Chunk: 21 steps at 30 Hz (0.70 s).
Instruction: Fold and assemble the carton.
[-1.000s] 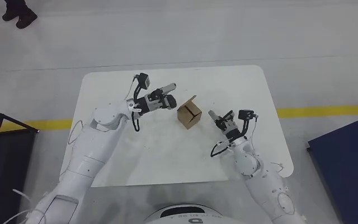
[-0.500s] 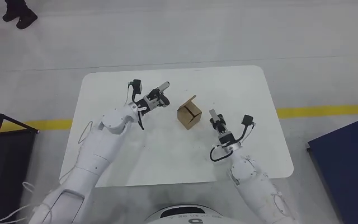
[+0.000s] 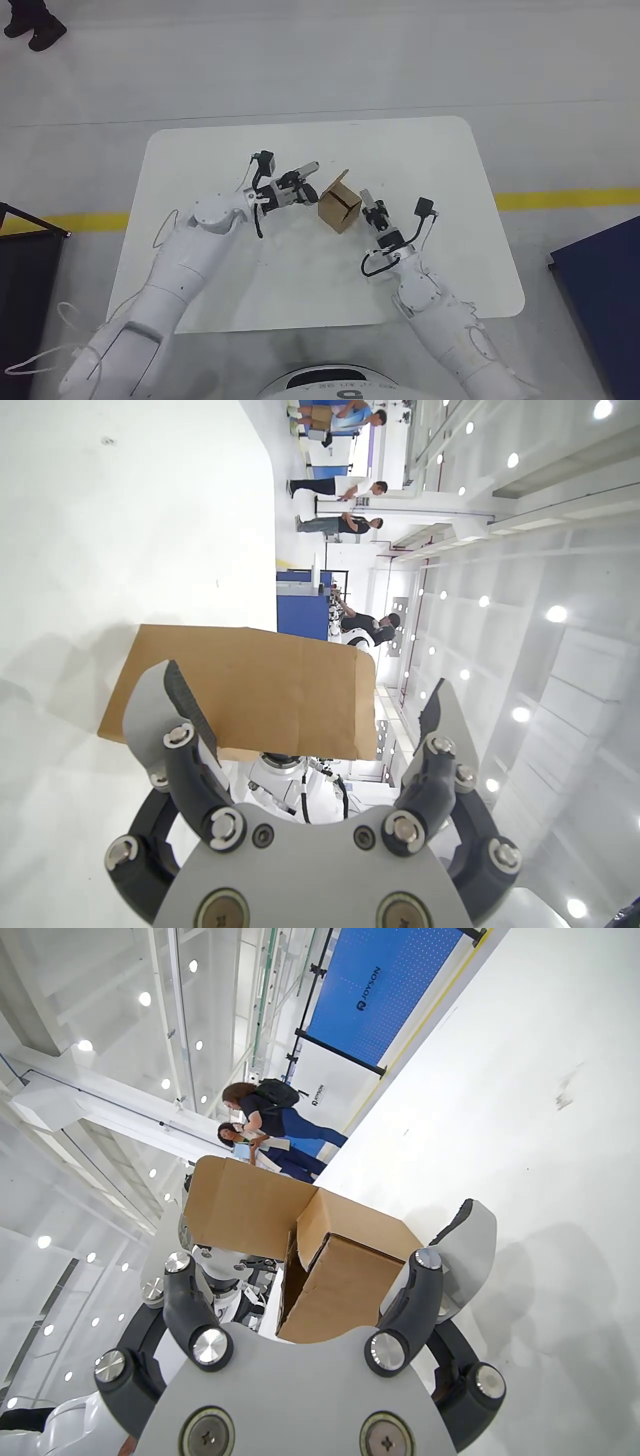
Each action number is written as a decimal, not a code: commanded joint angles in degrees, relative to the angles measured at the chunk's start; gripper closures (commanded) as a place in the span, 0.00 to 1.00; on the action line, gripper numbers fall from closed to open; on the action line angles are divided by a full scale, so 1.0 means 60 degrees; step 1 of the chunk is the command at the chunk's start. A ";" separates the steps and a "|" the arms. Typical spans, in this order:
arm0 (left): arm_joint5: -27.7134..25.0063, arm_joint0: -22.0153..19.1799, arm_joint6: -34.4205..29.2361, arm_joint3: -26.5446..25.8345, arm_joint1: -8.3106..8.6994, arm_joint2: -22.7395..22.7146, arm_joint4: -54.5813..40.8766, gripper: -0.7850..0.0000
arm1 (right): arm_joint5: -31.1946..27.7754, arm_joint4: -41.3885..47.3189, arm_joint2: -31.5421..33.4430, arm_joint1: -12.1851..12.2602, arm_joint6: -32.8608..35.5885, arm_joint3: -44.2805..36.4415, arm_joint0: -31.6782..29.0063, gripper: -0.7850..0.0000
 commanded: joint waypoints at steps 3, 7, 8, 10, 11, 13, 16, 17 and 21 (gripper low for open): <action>0.0009 0.0568 -0.0276 -0.0584 0.0146 -0.0359 -0.0145 0.00 | -0.0224 0.0487 -0.0065 -0.0057 0.0404 0.0186 0.0228 0.00; 0.0200 0.1080 -0.0438 -0.1380 0.0292 -0.0642 0.0007 0.00 | -0.0334 0.0828 -0.0156 -0.0113 0.0800 0.0305 0.0440 0.00; 0.0265 0.1205 -0.0422 -0.1580 0.0327 -0.0720 0.0056 0.00 | -0.0333 0.0871 -0.0186 -0.0128 0.0887 0.0345 0.0506 0.00; 0.0387 0.1409 -0.0433 -0.1916 0.0387 -0.0846 0.0149 0.00 | -0.0359 0.0966 -0.0262 -0.0159 0.1048 0.0401 0.0602 0.00; 0.0469 0.1575 -0.0476 -0.2198 0.0440 -0.0961 0.0226 0.00 | -0.0359 0.1031 -0.0304 -0.0182 0.1144 0.0459 0.0689 0.00; 0.0537 0.1805 -0.0537 -0.2579 0.0547 -0.1182 0.0588 0.00 | -0.0383 0.1031 -0.0387 -0.0217 0.1232 0.0515 0.0780 0.00; 0.0673 0.2192 -0.0444 -0.3088 0.0739 -0.1701 0.1174 0.00 | -0.0431 0.0983 -0.0436 -0.0248 0.1249 0.0549 0.0799 0.00; 0.0731 0.2314 -0.0389 -0.3257 0.0814 -0.1890 0.1532 0.00 | -0.0462 0.0966 -0.0419 -0.0248 0.1240 0.0550 0.0770 0.00; 0.1186 0.2784 -0.0115 -0.4008 0.1080 -0.2475 0.3188 0.00 | -0.0694 0.1121 -0.0189 -0.0206 0.1266 0.0463 0.0517 0.00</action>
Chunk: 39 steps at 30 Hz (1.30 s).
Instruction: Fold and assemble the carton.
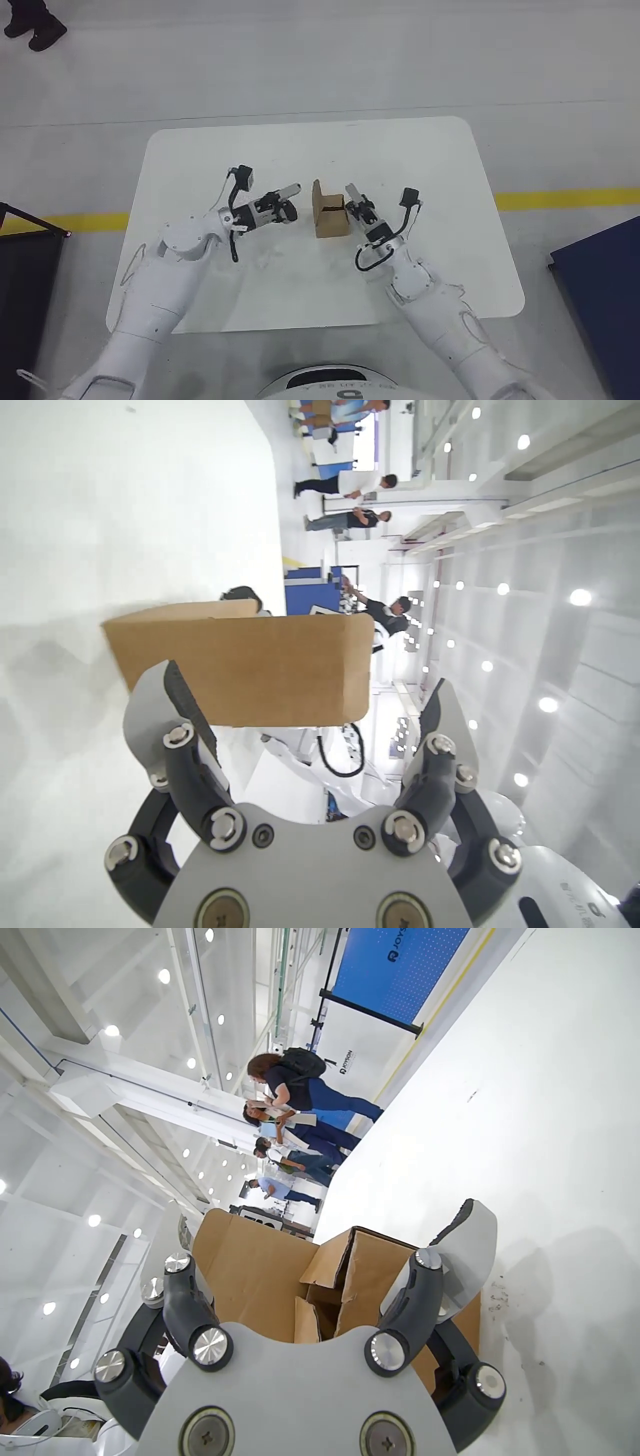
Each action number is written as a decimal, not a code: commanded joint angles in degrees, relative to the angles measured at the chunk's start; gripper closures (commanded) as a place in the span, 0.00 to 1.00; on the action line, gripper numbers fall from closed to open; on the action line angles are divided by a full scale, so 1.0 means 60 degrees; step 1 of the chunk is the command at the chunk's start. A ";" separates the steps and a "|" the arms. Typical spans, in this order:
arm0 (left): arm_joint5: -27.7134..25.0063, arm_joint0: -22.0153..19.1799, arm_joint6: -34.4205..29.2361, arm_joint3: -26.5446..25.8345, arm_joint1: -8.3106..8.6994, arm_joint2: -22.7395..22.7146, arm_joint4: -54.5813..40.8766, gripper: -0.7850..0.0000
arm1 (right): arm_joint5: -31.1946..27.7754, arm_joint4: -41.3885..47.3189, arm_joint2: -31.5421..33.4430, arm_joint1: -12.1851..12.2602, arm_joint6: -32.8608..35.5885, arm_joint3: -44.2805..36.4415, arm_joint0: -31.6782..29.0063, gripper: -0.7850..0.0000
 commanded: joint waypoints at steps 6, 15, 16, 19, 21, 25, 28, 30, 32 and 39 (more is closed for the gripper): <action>0.0707 0.0388 0.0189 -0.1078 0.0193 -0.0111 0.1945 0.00 | -0.0484 0.1085 0.0357 0.0104 0.1008 -0.0345 -0.0503 0.00; 0.2067 -0.0226 -0.0313 -0.1461 0.0218 0.0568 0.3704 0.00 | -0.0360 0.1595 0.0334 0.0206 0.2468 -0.1284 -0.0980 0.00; 0.2172 -0.0361 -0.0454 -0.1421 0.0220 0.0654 0.3878 0.01 | -0.0340 0.1574 0.0323 0.0213 0.2542 -0.1355 -0.1019 0.00; 0.2556 -0.0706 -0.0728 -0.1240 0.0209 0.0933 0.4350 0.06 | -0.0290 0.1405 0.0328 0.0220 0.2526 -0.1356 -0.1054 0.00; 0.2761 -0.0894 -0.0911 -0.1186 0.0201 0.1212 0.4859 0.07 | -0.0317 0.1400 0.0346 0.0220 0.2484 -0.1296 -0.1058 0.00; 0.3014 -0.1210 -0.1188 -0.0996 0.0168 0.1711 0.5600 0.05 | -0.0545 0.1509 0.0528 0.0251 0.2406 -0.1242 -0.1161 0.00; 0.3112 -0.1442 -0.1348 -0.0875 0.0119 0.2058 0.5910 0.00 | -0.0714 0.1573 0.0735 0.0289 0.2335 -0.1263 -0.1276 0.00; 0.3180 -0.1583 -0.1341 -0.0810 0.0075 0.2224 0.5936 0.02 | -0.0871 0.1578 0.0949 0.0327 0.2214 -0.1349 -0.1398 0.00; 0.3238 -0.1685 -0.1363 -0.0760 0.0057 0.2341 0.6097 0.02 | -0.1014 0.1635 0.1102 0.0353 0.2120 -0.1513 -0.1523 0.00; 0.3367 -0.1905 -0.1445 -0.0608 0.0012 0.2617 0.6436 0.18 | -0.1087 0.1703 0.1326 0.0455 0.2509 -0.2441 -0.2107 0.00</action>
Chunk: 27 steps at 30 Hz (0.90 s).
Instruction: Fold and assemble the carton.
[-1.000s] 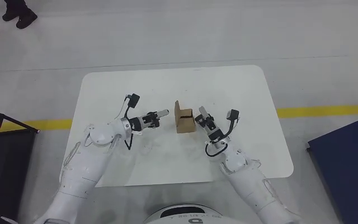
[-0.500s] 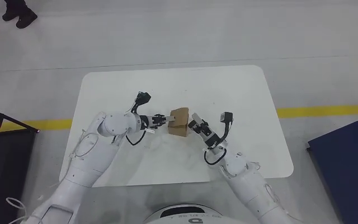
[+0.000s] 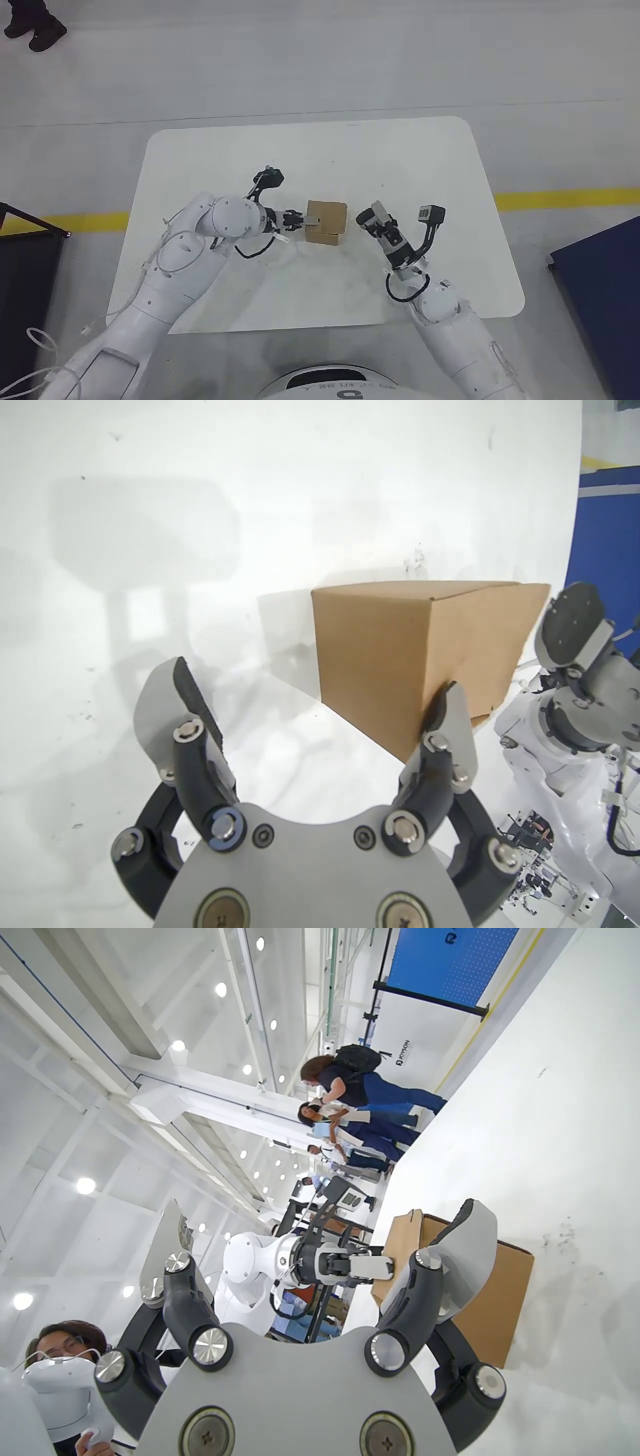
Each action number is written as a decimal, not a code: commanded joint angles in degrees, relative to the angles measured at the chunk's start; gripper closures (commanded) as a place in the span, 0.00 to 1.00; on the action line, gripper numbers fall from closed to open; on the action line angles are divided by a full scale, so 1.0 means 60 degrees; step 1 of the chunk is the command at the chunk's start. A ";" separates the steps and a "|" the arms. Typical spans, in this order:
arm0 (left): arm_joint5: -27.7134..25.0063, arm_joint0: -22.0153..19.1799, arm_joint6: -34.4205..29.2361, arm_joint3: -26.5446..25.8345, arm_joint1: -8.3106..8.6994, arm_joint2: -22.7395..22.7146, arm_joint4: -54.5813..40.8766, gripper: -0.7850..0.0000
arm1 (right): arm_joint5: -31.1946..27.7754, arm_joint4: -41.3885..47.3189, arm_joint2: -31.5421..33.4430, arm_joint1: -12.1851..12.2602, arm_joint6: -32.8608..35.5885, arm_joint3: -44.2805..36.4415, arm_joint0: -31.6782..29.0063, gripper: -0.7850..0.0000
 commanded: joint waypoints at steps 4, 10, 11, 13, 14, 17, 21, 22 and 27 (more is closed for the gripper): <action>-0.0023 -0.0021 0.0111 -0.0064 -0.0015 0.0006 -0.0067 0.14 | 0.0177 -0.0207 -0.0084 0.0015 0.0152 -0.0302 -0.0119 0.00; -0.0104 0.0143 0.0518 -0.0322 -0.0010 -0.0143 -0.0286 0.00 | 0.0248 -0.0410 -0.0175 0.0009 0.0096 -0.0433 -0.0132 0.00; -0.0121 0.0152 0.0515 -0.0346 -0.0006 -0.0148 -0.0277 0.00 | 0.0259 -0.0424 -0.0183 0.0008 0.0095 -0.0438 -0.0130 0.00; -0.0163 0.0185 0.0607 -0.0417 -0.0003 -0.0178 -0.0297 0.00 | 0.0319 -0.0430 -0.0221 0.0004 0.0093 -0.0429 -0.0110 0.00; -0.0172 0.0201 0.0636 -0.0437 -0.0003 -0.0185 -0.0321 0.00 | 0.0344 -0.0432 -0.0240 0.0001 0.0097 -0.0413 -0.0089 0.00; -0.0197 0.0208 0.0717 -0.0476 -0.0007 -0.0190 -0.0335 0.00 | 0.0372 -0.0444 -0.0271 -0.0006 0.0055 -0.0348 -0.0037 0.00; -0.0222 0.0154 0.0759 -0.0394 -0.0033 -0.0090 -0.0297 0.00 | 0.0353 -0.0505 -0.0295 -0.0010 -0.0005 -0.0307 -0.0006 0.00; -0.0228 0.0119 0.0766 -0.0352 -0.0046 -0.0051 -0.0299 0.00 | 0.0342 -0.0499 -0.0304 -0.0011 -0.0007 -0.0303 -0.0006 0.00; -0.0295 -0.0105 0.0811 -0.0086 -0.0133 0.0174 -0.0395 0.00 | 0.0366 -0.0498 -0.0363 -0.0015 0.0018 -0.0240 0.0016 0.00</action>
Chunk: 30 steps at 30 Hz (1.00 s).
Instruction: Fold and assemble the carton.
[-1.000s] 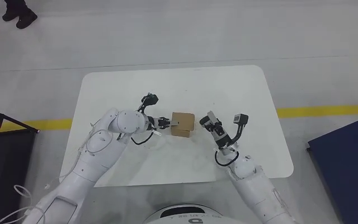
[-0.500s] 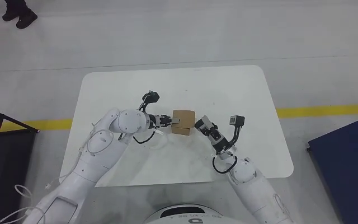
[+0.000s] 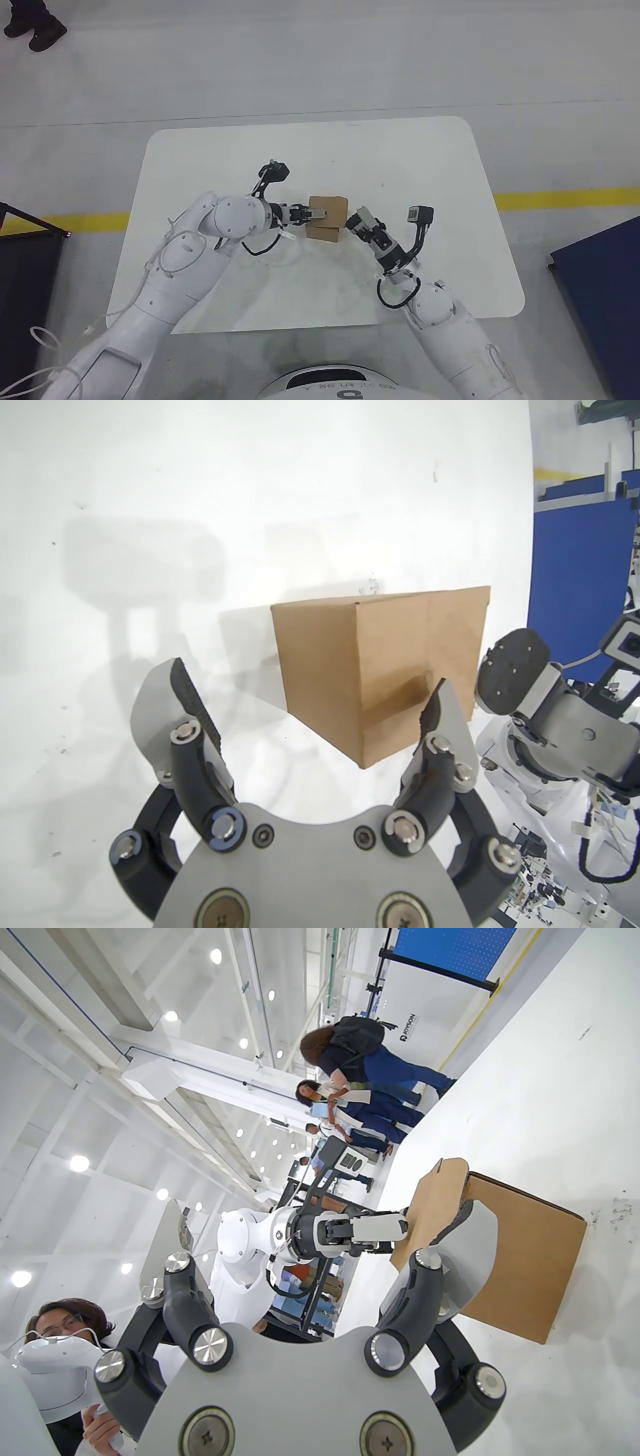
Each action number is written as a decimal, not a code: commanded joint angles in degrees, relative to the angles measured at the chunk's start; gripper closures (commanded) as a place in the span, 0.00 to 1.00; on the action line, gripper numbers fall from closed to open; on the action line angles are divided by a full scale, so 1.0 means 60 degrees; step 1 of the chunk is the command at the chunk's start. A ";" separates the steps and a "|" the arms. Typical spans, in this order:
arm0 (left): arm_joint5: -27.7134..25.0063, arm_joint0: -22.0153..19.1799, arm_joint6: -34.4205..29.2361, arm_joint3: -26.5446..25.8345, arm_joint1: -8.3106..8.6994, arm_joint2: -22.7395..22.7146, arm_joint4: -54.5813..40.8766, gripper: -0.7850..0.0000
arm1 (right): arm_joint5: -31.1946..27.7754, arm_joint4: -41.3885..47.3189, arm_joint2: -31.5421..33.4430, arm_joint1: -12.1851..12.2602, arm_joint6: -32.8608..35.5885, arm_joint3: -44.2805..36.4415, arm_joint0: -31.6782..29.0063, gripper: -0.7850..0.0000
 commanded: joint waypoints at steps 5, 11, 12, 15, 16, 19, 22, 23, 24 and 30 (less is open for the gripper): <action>-0.0080 -0.0250 0.0079 0.0292 -0.0104 0.0248 -0.0105 0.00 | 0.0094 -0.0037 -0.0148 -0.0025 0.0010 0.0218 0.0115 0.00; -0.0123 -0.0343 0.0094 0.0487 -0.0171 0.0422 -0.0158 0.00 | 0.0121 -0.0068 -0.0325 -0.0056 0.0030 0.0435 0.0230 0.00; -0.0129 -0.0349 0.0096 0.0506 -0.0180 0.0453 -0.0151 0.00 | 0.0104 -0.0071 -0.0363 -0.0061 0.0050 0.0449 0.0239 0.00; -0.0134 -0.0367 0.0084 0.0537 -0.0205 0.0526 -0.0154 0.00 | 0.0082 -0.0097 -0.0461 -0.0076 0.0067 0.0456 0.0265 0.00; -0.0125 -0.0373 0.0088 0.0539 -0.0212 0.0542 -0.0155 0.00 | 0.0076 -0.0101 -0.0486 -0.0081 0.0057 0.0457 0.0271 0.00; -0.0124 -0.0382 0.0083 0.0531 -0.0226 0.0571 -0.0149 0.00 | 0.0076 -0.0176 -0.0530 -0.0089 0.0029 0.0470 0.0310 0.00; -0.0124 -0.0381 0.0070 0.0511 -0.0231 0.0584 -0.0117 0.00 | 0.0081 -0.0215 -0.0545 -0.0098 -0.0057 0.0478 0.0363 0.00; -0.0116 -0.0376 0.0067 0.0498 -0.0232 0.0583 -0.0114 0.00 | 0.0076 -0.0227 -0.0540 -0.0100 -0.0085 0.0480 0.0382 0.00; -0.0108 -0.0369 0.0065 0.0486 -0.0232 0.0582 -0.0110 0.00 | 0.0076 -0.0238 -0.0532 -0.0101 -0.0119 0.0488 0.0401 0.00; -0.0116 -0.0314 0.0065 0.0429 -0.0227 0.0556 -0.0071 0.00 | 0.0225 -0.0225 -0.0611 -0.0126 -0.0109 0.0722 0.0571 0.00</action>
